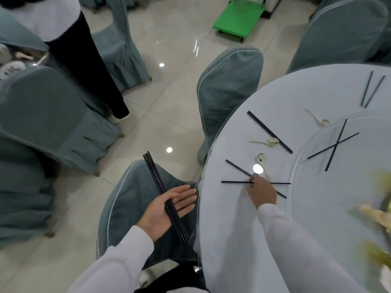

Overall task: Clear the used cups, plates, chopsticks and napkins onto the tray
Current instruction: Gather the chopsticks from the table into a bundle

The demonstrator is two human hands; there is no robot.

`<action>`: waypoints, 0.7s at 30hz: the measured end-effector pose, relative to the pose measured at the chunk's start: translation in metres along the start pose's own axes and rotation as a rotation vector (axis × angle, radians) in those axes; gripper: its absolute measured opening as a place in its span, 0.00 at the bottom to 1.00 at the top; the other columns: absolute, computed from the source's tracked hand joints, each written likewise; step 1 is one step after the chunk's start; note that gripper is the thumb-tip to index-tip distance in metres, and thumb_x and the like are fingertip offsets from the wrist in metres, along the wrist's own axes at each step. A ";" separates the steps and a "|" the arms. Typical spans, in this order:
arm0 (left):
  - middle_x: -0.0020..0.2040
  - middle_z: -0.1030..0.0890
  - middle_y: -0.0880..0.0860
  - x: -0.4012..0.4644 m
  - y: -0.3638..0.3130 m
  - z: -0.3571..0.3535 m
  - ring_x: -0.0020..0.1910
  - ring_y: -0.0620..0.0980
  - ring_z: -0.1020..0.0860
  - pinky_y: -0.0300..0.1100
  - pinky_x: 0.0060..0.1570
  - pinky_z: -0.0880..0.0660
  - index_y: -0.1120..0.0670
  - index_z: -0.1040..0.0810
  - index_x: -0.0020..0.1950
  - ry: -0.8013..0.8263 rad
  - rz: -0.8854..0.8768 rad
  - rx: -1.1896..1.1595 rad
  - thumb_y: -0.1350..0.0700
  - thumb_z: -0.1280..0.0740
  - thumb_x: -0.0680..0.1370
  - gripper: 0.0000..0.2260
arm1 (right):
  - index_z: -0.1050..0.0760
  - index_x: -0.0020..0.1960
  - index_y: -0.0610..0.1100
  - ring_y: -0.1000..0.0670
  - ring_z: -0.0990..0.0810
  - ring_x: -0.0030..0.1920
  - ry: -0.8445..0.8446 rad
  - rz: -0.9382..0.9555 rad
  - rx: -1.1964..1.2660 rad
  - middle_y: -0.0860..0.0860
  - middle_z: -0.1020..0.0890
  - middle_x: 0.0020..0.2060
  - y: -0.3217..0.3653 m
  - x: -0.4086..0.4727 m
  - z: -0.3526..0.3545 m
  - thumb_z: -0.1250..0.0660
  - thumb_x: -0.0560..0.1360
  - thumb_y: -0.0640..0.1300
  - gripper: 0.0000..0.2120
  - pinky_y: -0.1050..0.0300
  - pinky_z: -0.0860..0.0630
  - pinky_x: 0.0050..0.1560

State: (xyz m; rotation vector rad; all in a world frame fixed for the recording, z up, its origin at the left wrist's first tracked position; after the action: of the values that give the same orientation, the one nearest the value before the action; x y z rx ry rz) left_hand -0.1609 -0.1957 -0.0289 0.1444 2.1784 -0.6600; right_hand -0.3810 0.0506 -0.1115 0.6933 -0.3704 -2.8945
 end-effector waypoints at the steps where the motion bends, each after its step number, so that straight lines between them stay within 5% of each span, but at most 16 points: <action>1: 0.67 0.19 0.66 -0.001 0.001 0.001 0.65 0.63 0.18 0.56 0.60 0.17 0.66 0.22 0.70 -0.002 0.000 -0.004 0.62 0.43 0.85 0.17 | 0.24 0.60 0.45 0.43 0.18 0.51 0.003 0.023 -0.040 0.47 0.17 0.52 0.001 0.003 0.001 0.36 0.80 0.40 0.09 0.51 0.22 0.50; 10: 0.66 0.19 0.67 -0.002 0.007 -0.009 0.63 0.65 0.17 0.58 0.60 0.17 0.66 0.24 0.70 0.029 0.033 0.028 0.62 0.44 0.85 0.17 | 0.19 0.55 0.48 0.43 0.17 0.45 -0.083 0.152 -0.259 0.49 0.16 0.46 0.011 -0.001 0.020 0.34 0.79 0.43 0.07 0.54 0.24 0.45; 15: 0.66 0.19 0.67 -0.003 0.009 -0.013 0.65 0.65 0.18 0.60 0.63 0.20 0.67 0.26 0.72 0.052 0.079 0.087 0.61 0.42 0.85 0.18 | 0.19 0.49 0.49 0.43 0.21 0.33 -0.379 0.268 -0.101 0.52 0.17 0.34 0.016 -0.036 0.040 0.30 0.77 0.44 0.02 0.56 0.33 0.35; 21: 0.67 0.19 0.65 -0.013 0.010 -0.030 0.66 0.63 0.19 0.59 0.62 0.19 0.66 0.24 0.72 0.132 0.136 0.189 0.57 0.33 0.80 0.22 | 0.16 0.47 0.49 0.53 0.16 0.35 -0.614 0.718 0.229 0.56 0.14 0.37 0.053 -0.113 0.056 0.24 0.74 0.38 0.07 0.54 0.20 0.32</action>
State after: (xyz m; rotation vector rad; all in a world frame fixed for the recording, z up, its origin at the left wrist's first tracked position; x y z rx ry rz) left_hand -0.1698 -0.1707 -0.0078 0.4428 2.2050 -0.7960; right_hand -0.3025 0.0327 -0.0007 -0.2997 -0.8235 -2.3003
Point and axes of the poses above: each hand's wrist, its own x-axis towards the middle knuckle, its own z-axis out of the back of the hand, y = z × x, the point moved 4 cm from there along x, towards the middle knuckle
